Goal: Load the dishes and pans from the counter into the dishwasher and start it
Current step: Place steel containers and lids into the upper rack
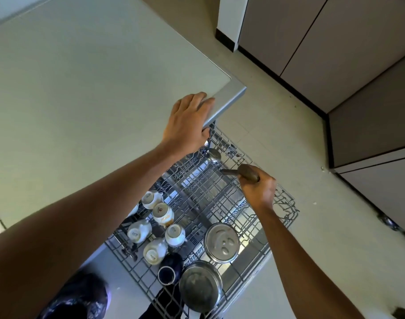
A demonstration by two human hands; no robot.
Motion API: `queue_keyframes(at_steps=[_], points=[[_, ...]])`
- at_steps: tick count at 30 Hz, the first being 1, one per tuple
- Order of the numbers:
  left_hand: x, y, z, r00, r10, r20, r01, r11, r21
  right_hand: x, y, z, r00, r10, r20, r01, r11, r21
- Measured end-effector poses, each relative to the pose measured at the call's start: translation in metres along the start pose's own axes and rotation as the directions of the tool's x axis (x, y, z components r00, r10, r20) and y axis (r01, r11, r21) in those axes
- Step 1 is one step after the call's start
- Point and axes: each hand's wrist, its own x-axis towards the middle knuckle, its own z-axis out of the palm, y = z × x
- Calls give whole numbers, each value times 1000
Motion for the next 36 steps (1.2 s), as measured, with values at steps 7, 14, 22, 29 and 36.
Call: queue_keyframes(at_steps=[7, 14, 22, 29, 36], points=[[0, 1, 1, 1000, -26, 1, 26, 1000, 5, 10, 4, 17, 997, -44, 68, 57, 975, -216], [0, 0, 1, 999, -38, 3, 38, 999, 10, 26, -6, 25, 990, -110, 86, 130, 953, -272], [0, 1, 1, 999, -43, 14, 43, 999, 8, 9, 1, -8, 971, -238, -9, 231, 952, -201], [0, 2, -1, 998, -51, 20, 51, 999, 15, 5, 10, -20, 953, -288, -93, 273, 951, -149], [-1, 3, -1, 998, -57, 24, 56, 998, 19, 23, 24, 2, 984, -147, 103, 172, 936, -307]])
